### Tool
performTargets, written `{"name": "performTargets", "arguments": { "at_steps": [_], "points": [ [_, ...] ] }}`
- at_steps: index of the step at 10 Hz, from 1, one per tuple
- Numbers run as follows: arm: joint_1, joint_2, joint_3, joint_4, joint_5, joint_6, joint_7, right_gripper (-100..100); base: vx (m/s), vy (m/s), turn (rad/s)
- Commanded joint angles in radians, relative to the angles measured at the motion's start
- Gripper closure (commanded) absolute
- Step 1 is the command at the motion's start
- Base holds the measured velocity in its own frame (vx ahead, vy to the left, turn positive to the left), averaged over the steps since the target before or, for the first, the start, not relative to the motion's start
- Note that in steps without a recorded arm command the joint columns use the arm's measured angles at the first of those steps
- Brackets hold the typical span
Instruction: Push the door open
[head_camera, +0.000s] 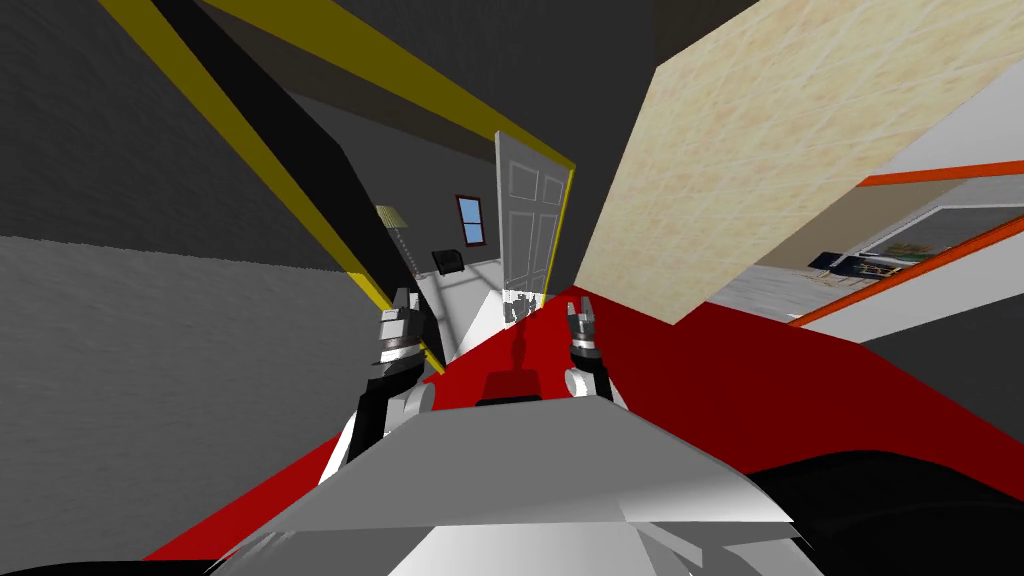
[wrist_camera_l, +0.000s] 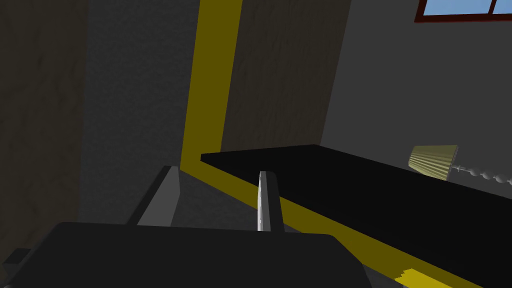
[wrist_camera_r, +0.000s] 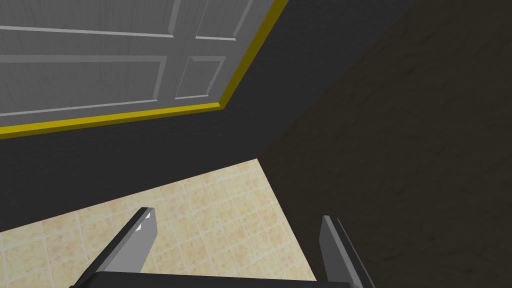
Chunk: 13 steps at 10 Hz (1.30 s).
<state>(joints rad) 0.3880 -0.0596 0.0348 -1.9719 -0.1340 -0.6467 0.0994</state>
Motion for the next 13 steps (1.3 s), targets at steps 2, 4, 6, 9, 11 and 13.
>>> {"name": "performTargets", "arguments": {
  "at_steps": [2,4,6,9,11,13],
  "points": [
    [-0.023,-0.010,-0.002,0.063,-0.004,-0.007,-0.006,-100,0.084,-0.044,0.135],
    [-0.040,-0.017,-0.004,0.112,-0.007,-0.013,-0.010,-100,0.097,-0.034,0.153],
    [-0.058,-0.024,-0.005,0.161,-0.010,-0.018,-0.014,-100,0.091,-0.039,0.156],
    [-0.087,-0.033,-0.007,0.240,-0.015,-0.026,-0.021,-100,0.083,-0.051,0.143],
    [-0.106,-0.040,-0.009,0.292,-0.018,-0.032,-0.026,-100,0.098,-0.049,0.163],
    [-0.125,-0.045,-0.011,0.346,-0.021,-0.037,-0.030,-100,0.077,-0.052,0.149]
  ]
}}
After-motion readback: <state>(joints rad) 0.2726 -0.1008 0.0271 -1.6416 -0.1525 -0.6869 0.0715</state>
